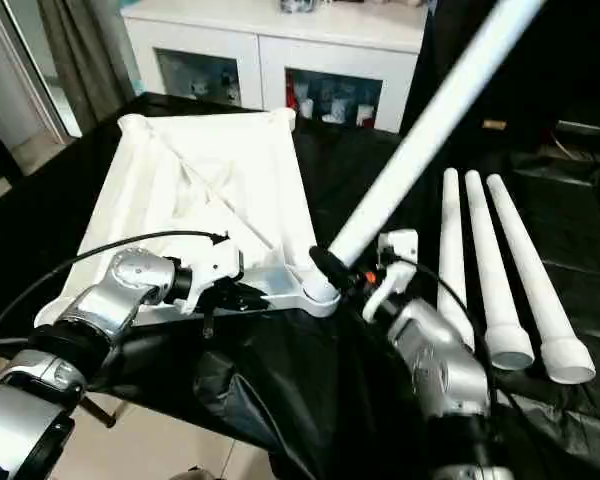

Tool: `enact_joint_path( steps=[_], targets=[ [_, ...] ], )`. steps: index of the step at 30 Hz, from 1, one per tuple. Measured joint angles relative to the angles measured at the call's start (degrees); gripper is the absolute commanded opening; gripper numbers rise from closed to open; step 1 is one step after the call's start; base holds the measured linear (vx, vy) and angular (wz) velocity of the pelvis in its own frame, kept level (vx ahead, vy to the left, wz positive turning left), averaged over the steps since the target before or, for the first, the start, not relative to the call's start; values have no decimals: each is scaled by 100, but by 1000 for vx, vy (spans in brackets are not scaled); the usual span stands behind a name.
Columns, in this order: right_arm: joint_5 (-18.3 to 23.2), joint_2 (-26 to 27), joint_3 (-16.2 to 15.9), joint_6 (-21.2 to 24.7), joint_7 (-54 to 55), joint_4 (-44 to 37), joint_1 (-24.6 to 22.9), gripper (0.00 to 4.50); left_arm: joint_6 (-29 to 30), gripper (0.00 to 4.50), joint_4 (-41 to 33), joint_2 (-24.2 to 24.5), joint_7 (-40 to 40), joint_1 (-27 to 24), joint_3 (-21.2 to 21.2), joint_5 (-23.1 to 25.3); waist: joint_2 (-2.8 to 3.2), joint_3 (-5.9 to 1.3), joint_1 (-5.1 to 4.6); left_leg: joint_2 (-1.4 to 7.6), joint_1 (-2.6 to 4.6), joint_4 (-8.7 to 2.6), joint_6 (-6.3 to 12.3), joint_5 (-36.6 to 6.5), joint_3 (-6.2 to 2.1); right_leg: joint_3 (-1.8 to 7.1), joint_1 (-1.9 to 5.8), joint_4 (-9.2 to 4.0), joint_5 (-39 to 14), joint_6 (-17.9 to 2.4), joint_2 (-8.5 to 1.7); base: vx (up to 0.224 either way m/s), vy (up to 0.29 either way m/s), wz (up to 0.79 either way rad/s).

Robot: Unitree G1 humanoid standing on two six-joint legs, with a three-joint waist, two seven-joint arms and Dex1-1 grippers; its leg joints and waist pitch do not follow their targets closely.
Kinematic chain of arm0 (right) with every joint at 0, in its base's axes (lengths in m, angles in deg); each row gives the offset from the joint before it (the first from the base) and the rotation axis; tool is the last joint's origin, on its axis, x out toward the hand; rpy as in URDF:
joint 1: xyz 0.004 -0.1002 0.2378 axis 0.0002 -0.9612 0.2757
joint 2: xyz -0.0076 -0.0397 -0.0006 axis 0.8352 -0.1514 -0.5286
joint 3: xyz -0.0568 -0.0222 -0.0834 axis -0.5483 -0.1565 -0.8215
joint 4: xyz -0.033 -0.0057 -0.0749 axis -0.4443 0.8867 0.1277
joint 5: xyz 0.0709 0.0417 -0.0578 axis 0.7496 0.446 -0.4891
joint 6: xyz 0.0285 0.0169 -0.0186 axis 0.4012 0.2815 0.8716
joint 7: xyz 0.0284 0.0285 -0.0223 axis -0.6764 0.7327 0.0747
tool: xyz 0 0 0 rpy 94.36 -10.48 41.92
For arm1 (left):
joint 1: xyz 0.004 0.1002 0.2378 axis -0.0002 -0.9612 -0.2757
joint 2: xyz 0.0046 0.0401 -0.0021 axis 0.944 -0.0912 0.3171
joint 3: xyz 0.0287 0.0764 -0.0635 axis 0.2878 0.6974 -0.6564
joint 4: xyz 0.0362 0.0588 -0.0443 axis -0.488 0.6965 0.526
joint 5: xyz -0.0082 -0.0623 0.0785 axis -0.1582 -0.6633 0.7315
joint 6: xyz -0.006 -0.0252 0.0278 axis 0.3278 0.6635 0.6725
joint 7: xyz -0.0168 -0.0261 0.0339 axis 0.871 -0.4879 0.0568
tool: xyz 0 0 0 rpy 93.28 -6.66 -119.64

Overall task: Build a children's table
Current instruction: Insert table leg to table base

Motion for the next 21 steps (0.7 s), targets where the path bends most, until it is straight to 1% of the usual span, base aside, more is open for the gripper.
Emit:
enact_joint_path(
  steps=[2, 3, 5, 6, 9, 12, 17, 21],
  targets=[
    [-61, 8, -28, -162, -7, 12, -40, 191, -33, 0, 34, -6, 0, 15, 0, 4, 3, 0, 2, 0, 0, -9, 0, 0, 0, 0, 0, -5, 0, 0, 0, 0, 0, 0],
    [-152, 4, -84, -347, -6, 11, -91, 191, -50, 0, 66, -14, 0, 28, 0, 5, 6, 0, 1, 0, -1, -12, 0, 0, 0, 0, 0, -6, 0, 0, 0, 0, 0, 0],
    [-299, -16, -163, -551, -6, 8, -135, 191, -71, 0, 97, -15, -1, 37, -1, 6, 7, -1, -1, 0, 0, -14, 0, 0, 0, -1, 1, -6, 0, 1, 0, 0, 0, 0],
    [-451, -103, -313, -692, -1, -15, -153, 191, -81, 0, 117, -15, -1, 44, -2, 6, 14, 1, -3, 0, 0, -15, 0, 0, 0, -1, 1, -7, -1, 2, 0, 0, 0, 0],
    [-813, -256, -573, -888, -4, -110, -158, 191, -118, 0, 157, -16, -2, 55, -2, 11, 13, 1, -9, 0, 0, -17, 0, 0, 0, 0, 2, -9, -2, 4, 0, 0, 0, 0],
    [-1012, -344, -703, -992, -20, -154, -114, 191, -148, 0, 166, -16, -2, 56, -2, 13, 8, 0, -10, 0, 1, -26, 0, 0, 0, -1, 5, -21, -3, 5, 0, 0, 0, 0],
    [-1180, -433, -815, -1025, -140, -44, 38, 191, -158, 0, 222, -10, -7, 70, -10, 13, 10, -2, -30, -3, 6, -56, 0, 0, 0, -4, 14, -55, -3, 5, 1, 0, 0, 0],
    [-1229, -584, -960, -996, -406, 179, 310, 191, -161, 0, 199, 30, 1, 68, -8, 17, -25, 5, -51, -3, 7, -74, 0, 0, 2, -6, 12, -78, -3, 5, 2, 0, 0, 0]
  ],
)
